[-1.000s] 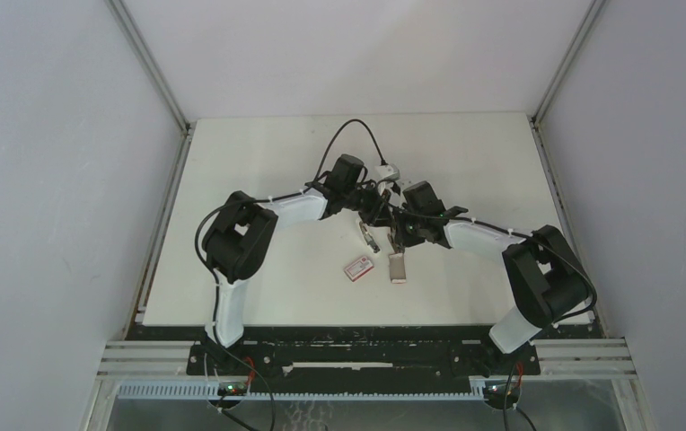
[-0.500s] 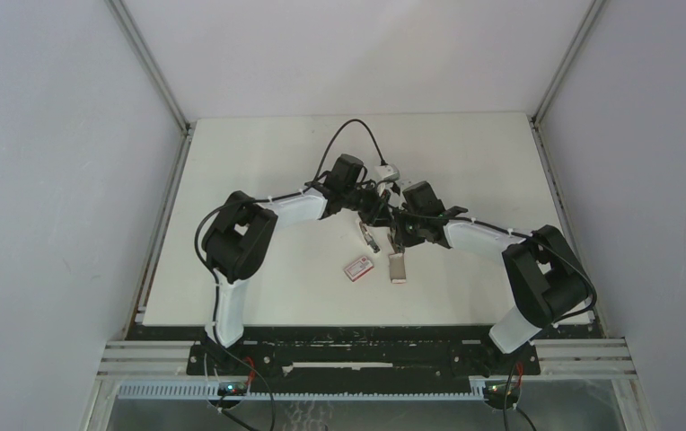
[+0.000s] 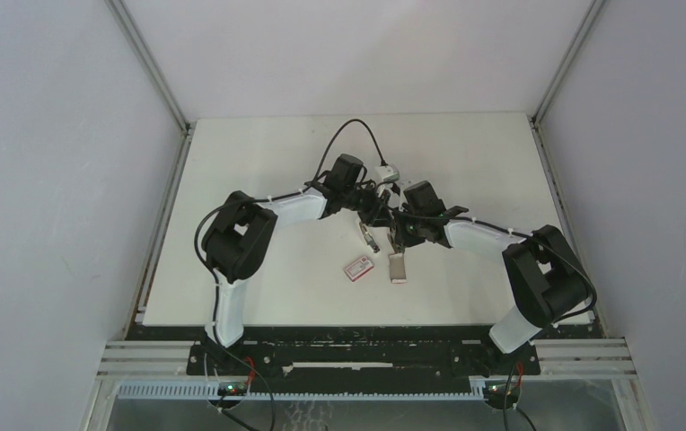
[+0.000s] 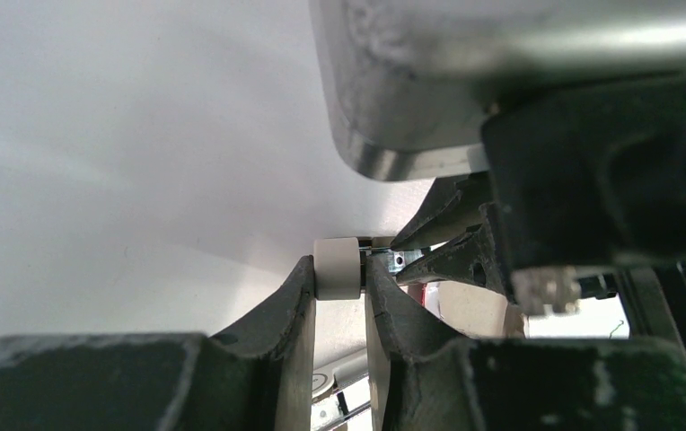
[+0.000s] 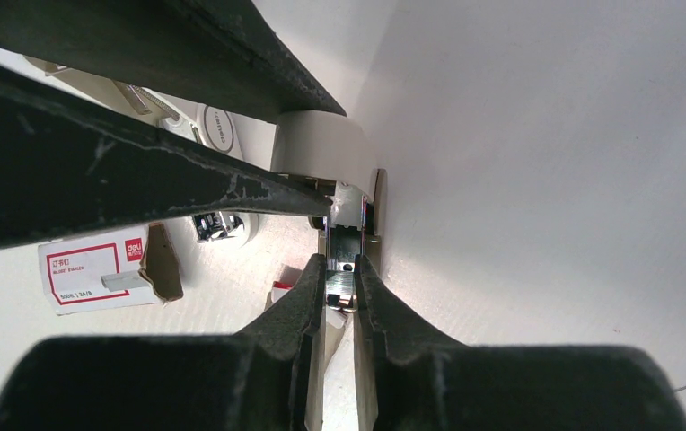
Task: Load the staples into the stapler
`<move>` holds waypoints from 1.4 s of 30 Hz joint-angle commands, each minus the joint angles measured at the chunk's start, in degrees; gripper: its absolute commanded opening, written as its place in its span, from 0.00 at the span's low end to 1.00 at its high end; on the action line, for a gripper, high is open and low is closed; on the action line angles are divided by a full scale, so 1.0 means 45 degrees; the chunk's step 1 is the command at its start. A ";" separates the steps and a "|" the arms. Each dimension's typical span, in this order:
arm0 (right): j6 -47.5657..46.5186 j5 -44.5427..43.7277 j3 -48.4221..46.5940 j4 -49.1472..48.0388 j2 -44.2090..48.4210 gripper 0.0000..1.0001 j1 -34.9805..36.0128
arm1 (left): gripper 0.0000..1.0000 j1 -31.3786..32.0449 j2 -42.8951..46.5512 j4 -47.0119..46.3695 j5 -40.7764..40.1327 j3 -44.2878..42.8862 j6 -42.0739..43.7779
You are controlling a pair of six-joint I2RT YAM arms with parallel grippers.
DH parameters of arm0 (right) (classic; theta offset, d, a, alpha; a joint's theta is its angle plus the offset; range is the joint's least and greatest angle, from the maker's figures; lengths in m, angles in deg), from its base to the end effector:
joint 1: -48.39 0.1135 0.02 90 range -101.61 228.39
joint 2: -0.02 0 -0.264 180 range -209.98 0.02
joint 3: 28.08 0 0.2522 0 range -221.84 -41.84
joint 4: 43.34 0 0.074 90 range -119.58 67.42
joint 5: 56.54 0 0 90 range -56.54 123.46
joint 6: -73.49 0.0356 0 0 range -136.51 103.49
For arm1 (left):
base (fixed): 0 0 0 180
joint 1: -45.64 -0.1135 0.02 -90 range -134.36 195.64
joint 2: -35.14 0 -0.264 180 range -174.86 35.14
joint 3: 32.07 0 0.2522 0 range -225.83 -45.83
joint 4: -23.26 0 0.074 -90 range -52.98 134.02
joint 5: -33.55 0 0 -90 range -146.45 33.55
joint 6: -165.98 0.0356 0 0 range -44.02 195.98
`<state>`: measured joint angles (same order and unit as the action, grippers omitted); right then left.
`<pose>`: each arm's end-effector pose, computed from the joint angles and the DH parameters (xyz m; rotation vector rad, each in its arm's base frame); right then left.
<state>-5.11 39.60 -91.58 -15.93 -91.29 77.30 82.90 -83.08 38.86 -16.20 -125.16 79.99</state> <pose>0.2708 0.1539 0.1699 -0.4352 2.5412 0.4080 0.3441 -0.2906 0.1730 1.1631 2.0005 -1.1007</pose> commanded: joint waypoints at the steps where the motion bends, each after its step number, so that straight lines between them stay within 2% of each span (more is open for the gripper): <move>1: -0.0129 -0.0297 -0.0452 -0.0134 0.0217 0.07 -0.0230 | 0.00 0.0120 0.0185 0.0478 0.0177 -0.0591 0.0948; 15: -0.0301 -0.0796 -0.0445 -0.0093 0.0509 0.06 0.0019 | 0.00 0.0139 0.0274 0.0468 0.0060 -0.0615 0.0764; 31: -0.0190 -0.0248 -0.0495 -0.0082 -0.0026 0.07 0.0003 | 0.00 0.0150 0.0260 0.0390 0.0001 -0.0660 0.0598; 34: -0.0160 -0.0249 -0.0510 -0.0059 0.0006 0.10 0.0004 | 0.00 0.0154 0.0254 0.0390 0.0002 -0.0660 0.0602; 39: -0.0131 -0.0250 -0.0511 -0.0034 0.0095 0.22 0.0002 | 0.00 0.0152 0.0286 0.0400 0.0001 -0.0650 0.0580; 42: -0.0113 -0.0249 -0.0502 -0.0045 0.0168 0.25 0.0015 | 0.00 0.0158 0.0280 0.0390 0.0001 -0.0637 0.0578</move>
<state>-5.41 39.05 -91.58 -15.23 -90.98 77.45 82.90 -83.08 38.89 -16.22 -125.16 80.21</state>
